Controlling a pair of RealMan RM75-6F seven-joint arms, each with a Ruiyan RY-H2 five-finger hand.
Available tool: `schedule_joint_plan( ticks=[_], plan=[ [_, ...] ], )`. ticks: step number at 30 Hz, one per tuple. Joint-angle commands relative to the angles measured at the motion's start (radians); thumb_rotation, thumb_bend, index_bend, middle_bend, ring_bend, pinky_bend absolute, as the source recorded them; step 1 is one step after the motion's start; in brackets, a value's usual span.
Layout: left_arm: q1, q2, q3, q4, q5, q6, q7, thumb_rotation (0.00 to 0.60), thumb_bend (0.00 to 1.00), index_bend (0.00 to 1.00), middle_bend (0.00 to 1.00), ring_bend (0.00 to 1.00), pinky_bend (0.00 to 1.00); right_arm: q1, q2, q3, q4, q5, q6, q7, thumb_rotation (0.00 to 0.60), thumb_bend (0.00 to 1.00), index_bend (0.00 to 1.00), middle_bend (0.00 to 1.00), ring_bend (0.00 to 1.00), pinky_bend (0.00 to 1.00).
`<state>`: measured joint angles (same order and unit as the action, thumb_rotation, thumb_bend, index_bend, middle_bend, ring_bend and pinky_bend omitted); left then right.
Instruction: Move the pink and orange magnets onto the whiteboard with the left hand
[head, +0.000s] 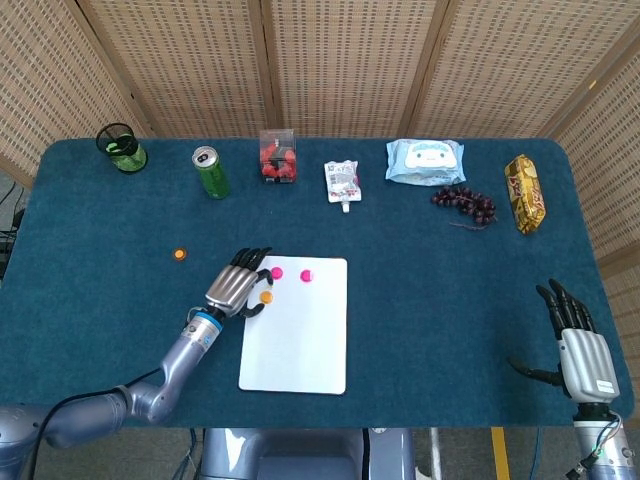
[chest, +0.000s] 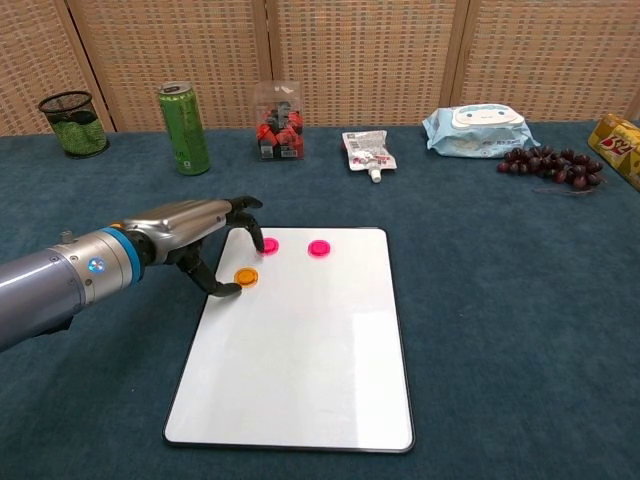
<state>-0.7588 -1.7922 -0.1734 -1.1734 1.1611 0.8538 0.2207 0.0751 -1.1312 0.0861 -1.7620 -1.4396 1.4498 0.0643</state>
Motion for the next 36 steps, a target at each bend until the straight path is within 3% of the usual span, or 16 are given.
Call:
schedule_joint_plan(
  ticks=[1, 7, 12, 18, 24, 36],
  plan=[
    [-0.007, 0.018, -0.005, -0.022, -0.017, -0.025, -0.002, 0.6, 0.25, 0.05, 0.0, 0.0, 0.0, 0.0, 0.0, 0.0, 0.0, 0.0, 0.0, 0.001, 0.6, 0.13, 0.0, 0.0, 0.0, 0.06],
    [0.014, 0.08, -0.01, -0.062, 0.014, 0.029, -0.03, 0.6, 0.26, 0.05, 0.0, 0.0, 0.0, 0.0, 0.0, 0.0, -0.002, 0.001, 0.0, -0.002, 0.6, 0.13, 0.0, 0.0, 0.0, 0.06],
    [0.048, 0.148, -0.017, -0.066, 0.007, 0.063, -0.057, 0.6, 0.26, 0.24, 0.0, 0.0, 0.0, 0.0, 0.0, -0.001, -0.001, 0.0, 0.0, -0.004, 0.6, 0.13, 0.0, 0.0, 0.0, 0.06],
    [0.08, 0.207, -0.035, -0.005, -0.045, 0.052, -0.105, 0.6, 0.29, 0.39, 0.0, 0.0, 0.0, 0.0, 0.0, -0.001, -0.004, 0.0, 0.001, -0.011, 0.6, 0.13, 0.0, 0.0, 0.0, 0.06],
    [0.091, 0.212, -0.039, 0.086, -0.079, 0.008, -0.154, 0.6, 0.31, 0.4, 0.0, 0.0, 0.0, 0.0, -0.001, -0.001, -0.006, 0.002, 0.0, -0.018, 0.6, 0.13, 0.0, 0.0, 0.0, 0.06],
    [0.078, 0.126, -0.019, 0.281, -0.054, -0.053, -0.211, 0.6, 0.32, 0.41, 0.0, 0.0, 0.0, 0.001, 0.001, -0.001, -0.01, 0.006, -0.003, -0.022, 0.6, 0.13, 0.0, 0.0, 0.0, 0.06]
  ],
)
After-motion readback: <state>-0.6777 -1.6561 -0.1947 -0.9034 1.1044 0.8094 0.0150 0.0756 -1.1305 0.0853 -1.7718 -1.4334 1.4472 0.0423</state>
